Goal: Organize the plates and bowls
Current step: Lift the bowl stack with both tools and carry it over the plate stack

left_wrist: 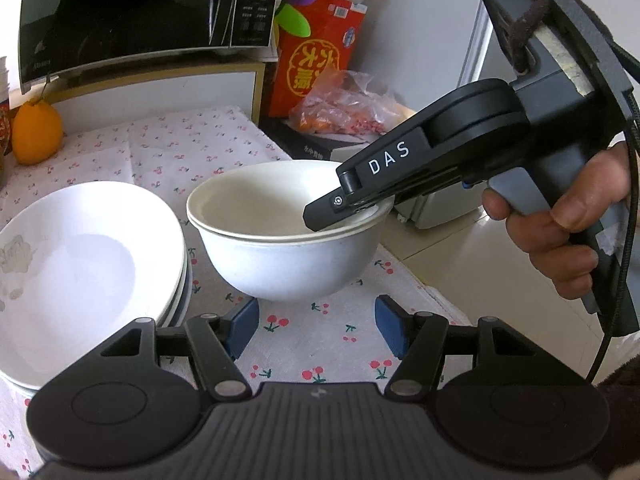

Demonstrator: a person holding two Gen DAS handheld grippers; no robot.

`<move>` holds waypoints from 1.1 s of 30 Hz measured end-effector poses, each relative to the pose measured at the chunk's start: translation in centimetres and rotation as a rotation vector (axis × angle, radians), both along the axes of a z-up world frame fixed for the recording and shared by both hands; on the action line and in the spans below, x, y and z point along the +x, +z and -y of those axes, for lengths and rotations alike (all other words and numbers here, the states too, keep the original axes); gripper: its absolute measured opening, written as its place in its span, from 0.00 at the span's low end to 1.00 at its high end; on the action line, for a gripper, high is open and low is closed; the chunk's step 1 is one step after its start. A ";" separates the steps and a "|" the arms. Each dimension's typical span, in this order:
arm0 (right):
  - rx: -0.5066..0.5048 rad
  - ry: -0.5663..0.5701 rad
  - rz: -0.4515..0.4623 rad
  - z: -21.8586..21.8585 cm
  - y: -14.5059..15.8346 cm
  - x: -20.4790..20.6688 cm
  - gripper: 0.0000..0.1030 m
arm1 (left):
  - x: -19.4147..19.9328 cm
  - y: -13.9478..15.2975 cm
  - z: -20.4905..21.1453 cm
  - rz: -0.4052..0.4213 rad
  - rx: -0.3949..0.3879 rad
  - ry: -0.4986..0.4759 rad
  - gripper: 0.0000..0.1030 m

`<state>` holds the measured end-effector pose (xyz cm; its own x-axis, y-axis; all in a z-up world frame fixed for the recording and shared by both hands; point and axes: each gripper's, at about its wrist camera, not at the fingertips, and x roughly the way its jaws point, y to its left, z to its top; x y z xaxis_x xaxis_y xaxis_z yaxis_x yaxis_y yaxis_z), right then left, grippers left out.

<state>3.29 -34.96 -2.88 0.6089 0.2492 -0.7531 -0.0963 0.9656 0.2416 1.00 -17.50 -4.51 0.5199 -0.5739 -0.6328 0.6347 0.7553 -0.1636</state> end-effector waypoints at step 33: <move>0.060 0.103 0.116 -8.8 3.2 3.6 0.19 | 2.4 2.5 -7.6 0.011 -0.044 0.210 0.58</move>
<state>6.91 -26.18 0.36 0.6602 0.3567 -0.6610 -0.2244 0.9335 0.2796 3.44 -9.94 -1.98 0.6377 -0.4790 -0.6032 0.4658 0.8635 -0.1933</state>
